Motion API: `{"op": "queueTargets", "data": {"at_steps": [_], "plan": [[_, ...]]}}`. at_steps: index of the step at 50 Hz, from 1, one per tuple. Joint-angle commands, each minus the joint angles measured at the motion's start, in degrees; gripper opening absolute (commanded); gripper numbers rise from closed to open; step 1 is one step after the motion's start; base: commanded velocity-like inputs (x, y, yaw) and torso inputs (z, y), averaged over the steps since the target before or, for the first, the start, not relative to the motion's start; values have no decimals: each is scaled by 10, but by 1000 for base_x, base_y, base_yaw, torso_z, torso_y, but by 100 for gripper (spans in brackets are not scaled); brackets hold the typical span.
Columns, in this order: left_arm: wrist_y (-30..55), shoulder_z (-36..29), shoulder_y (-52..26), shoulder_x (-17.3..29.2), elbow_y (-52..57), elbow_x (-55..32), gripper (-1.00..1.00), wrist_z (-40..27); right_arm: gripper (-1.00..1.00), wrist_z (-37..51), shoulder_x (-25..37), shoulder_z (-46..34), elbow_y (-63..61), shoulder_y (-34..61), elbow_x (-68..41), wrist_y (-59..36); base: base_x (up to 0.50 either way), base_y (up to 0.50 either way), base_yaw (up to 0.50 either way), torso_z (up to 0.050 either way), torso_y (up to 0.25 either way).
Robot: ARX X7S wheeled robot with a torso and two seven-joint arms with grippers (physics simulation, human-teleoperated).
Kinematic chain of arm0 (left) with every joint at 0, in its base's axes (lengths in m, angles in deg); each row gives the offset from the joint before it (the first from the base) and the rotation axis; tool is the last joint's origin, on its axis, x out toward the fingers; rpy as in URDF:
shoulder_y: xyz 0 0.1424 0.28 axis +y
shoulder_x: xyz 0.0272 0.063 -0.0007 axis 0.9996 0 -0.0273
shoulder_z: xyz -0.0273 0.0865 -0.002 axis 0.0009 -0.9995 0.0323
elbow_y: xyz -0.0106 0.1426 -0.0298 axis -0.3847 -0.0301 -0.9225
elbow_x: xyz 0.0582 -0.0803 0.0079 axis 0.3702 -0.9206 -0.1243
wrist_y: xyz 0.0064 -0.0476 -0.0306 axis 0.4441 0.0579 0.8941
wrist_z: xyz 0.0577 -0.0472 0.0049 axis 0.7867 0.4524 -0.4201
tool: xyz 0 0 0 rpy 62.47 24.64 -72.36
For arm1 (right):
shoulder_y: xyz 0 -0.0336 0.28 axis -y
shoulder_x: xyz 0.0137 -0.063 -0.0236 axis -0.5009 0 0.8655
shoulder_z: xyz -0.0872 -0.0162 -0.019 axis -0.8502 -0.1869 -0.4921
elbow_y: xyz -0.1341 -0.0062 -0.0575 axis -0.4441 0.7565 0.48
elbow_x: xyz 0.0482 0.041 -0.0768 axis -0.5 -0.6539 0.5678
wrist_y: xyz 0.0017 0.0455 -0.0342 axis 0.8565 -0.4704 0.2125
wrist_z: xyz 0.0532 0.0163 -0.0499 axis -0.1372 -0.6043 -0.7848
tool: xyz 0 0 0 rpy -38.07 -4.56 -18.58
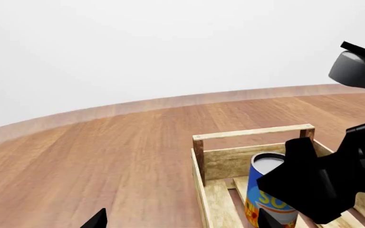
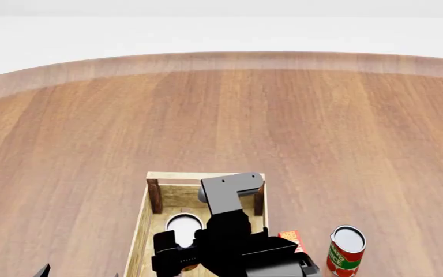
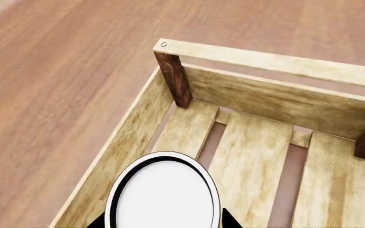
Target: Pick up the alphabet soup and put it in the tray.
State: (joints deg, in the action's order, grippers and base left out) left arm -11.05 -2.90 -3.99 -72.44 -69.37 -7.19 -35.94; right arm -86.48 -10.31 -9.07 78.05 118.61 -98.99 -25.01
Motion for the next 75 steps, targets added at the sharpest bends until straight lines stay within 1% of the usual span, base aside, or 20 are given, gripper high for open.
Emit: {"op": "queueTargets", "data": {"at_steps": [1, 5, 19, 31, 32, 44, 48, 56, 62, 66, 70, 75], "plan": [[-2, -2, -1, 1, -1, 0, 100, -2, -100, -8, -2, -28, 11, 13, -26, 18, 0, 0, 0, 0, 0], [-2, -3, -1, 1, -1, -1, 100, -3, -100, -9, -3, -44, 20, 15, -39, 24, 0, 0, 1, 0, 0], [-3, -6, -1, 3, -1, -1, 100, -5, -100, -7, -4, -178, 49, 32, -168, 60, 0, 0, 0, 0, 1], [-1, -7, -2, 5, 1, -3, 100, -7, -100, -7, -4, -246, 58, 41, -234, 79, 0, 0, 0, 1, 1], [-1, -7, -2, 5, 2, -3, 100, -7, 100, -7, -4, -248, 59, 42, -240, 79, 0, 0, 0, 0, 0], [-3, -10, -3, 6, -1, -4, 100, -8, 100, -5, -3, -274, 57, 47, -266, 87, 0, 0, 0, 0, 0], [-3, -10, -3, 6, 0, -5, 100, -8, 100, 7, 6, -274, 35, 45, -269, 87, 0, 0, 0, 0, 0], [-4, -11, -4, 7, -2, -6, 100, -9, 100, 73, 62, -266, -90, 33, -280, 78, 0, 0, 0, 0, 0], [-5, -9, -3, 8, 1, -9, 100, -12, 100, 124, 96, -262, -167, 14, -278, 93, 0, 0, 0, 0, 0], [2, -1, -4, 11, 7, -26, 100, -10, 100, 191, 128, -261, -235, -9, -261, 126, 0, 0, 0, 0, 0], [7, 1, -3, 13, 13, -29, 100, -14, 100, 222, 152, -262, -282, -33, -237, 166, 0, 0, 0, 0, 0], [18, 3, 3, 17, 36, -36, 100, -19, 100, 254, 191, -251, -353, -75, -209, 239, 0, 0, 0, 0, 0]]}}
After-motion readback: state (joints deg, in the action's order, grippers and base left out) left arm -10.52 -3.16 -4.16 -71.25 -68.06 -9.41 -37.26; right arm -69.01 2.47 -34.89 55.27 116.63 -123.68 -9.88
